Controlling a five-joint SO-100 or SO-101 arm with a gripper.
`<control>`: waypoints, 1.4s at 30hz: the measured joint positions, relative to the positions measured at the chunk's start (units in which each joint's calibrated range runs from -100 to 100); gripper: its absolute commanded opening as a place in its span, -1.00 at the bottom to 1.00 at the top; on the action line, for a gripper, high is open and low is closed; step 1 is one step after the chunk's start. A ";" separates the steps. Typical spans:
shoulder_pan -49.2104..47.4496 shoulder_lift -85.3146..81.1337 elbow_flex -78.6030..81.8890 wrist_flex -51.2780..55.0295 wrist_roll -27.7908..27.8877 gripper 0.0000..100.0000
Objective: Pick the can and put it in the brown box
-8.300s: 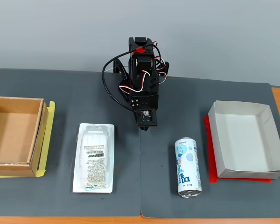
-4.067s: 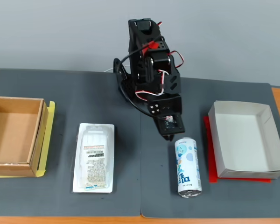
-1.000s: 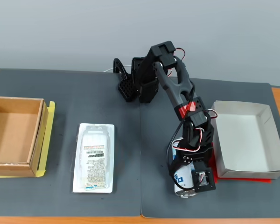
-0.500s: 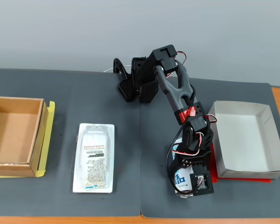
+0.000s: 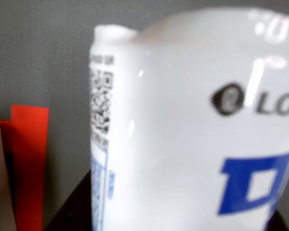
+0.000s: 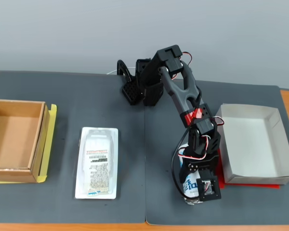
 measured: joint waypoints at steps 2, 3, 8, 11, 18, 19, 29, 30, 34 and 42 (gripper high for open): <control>0.07 0.00 0.00 0.00 0.00 -0.81; 0.07 -0.08 0.00 0.09 0.00 -0.81; 0.07 0.00 -1.18 1.64 0.00 -0.81; 0.00 -0.68 -2.54 6.06 0.05 -0.81; 0.00 -7.02 -4.26 10.29 1.81 -0.81; 0.00 -8.20 -4.35 10.55 2.69 -0.81; 0.00 -19.02 -4.44 10.64 10.40 -0.81; 0.00 -19.95 -4.44 10.64 11.14 -0.81; 0.00 -23.33 -4.44 10.64 13.92 -0.81; -1.26 -26.29 -11.06 10.73 17.63 -0.81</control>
